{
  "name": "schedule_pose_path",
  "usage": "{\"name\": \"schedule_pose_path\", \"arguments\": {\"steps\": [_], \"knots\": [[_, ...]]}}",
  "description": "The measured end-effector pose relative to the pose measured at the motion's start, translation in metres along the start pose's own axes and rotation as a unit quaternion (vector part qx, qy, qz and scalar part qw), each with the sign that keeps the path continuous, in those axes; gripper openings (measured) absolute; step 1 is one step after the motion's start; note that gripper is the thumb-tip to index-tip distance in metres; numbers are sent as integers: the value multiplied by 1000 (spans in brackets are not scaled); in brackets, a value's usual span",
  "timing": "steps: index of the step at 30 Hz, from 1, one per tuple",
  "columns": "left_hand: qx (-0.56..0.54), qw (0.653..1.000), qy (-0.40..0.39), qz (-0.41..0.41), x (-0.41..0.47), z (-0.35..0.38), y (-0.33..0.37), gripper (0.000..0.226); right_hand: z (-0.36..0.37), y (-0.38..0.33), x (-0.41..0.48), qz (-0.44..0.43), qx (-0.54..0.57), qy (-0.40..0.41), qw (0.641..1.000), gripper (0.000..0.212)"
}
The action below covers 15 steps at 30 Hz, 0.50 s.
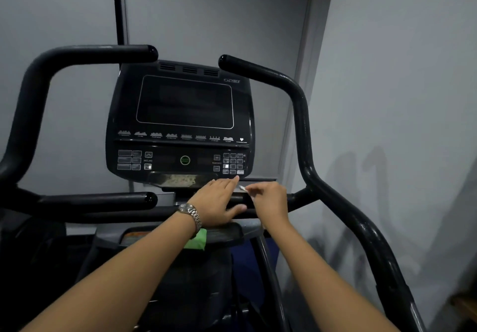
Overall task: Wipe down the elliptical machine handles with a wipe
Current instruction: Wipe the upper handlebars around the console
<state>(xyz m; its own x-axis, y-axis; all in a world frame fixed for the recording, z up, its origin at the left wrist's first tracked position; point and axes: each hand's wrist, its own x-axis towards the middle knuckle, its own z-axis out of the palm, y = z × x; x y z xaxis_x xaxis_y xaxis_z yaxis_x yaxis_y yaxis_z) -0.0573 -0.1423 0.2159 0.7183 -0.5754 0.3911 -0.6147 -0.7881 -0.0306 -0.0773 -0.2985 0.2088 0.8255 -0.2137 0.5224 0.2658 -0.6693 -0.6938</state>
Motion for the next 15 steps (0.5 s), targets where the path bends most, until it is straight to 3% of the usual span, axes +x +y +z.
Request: {"name": "schedule_pose_path", "arguments": {"steps": [3, 6, 10, 15], "knots": [[-40, 998, 43, -2, 12, -17, -5, 57, -4, -14, 20, 24, 46, 28, 998, 24], [-23, 996, 90, 15, 37, -42, -19, 49, -8, -37, 48, -5, 77, 58, 995, 25], [47, 987, 151, 25, 78, -86, -51, 53, -17, -74, 96, -114, 76, 112, 984, 17], [141, 975, 171, 5, 118, -130, -89, 67, -25, -104, 145, -258, 21, 148, 954, 17]]}}
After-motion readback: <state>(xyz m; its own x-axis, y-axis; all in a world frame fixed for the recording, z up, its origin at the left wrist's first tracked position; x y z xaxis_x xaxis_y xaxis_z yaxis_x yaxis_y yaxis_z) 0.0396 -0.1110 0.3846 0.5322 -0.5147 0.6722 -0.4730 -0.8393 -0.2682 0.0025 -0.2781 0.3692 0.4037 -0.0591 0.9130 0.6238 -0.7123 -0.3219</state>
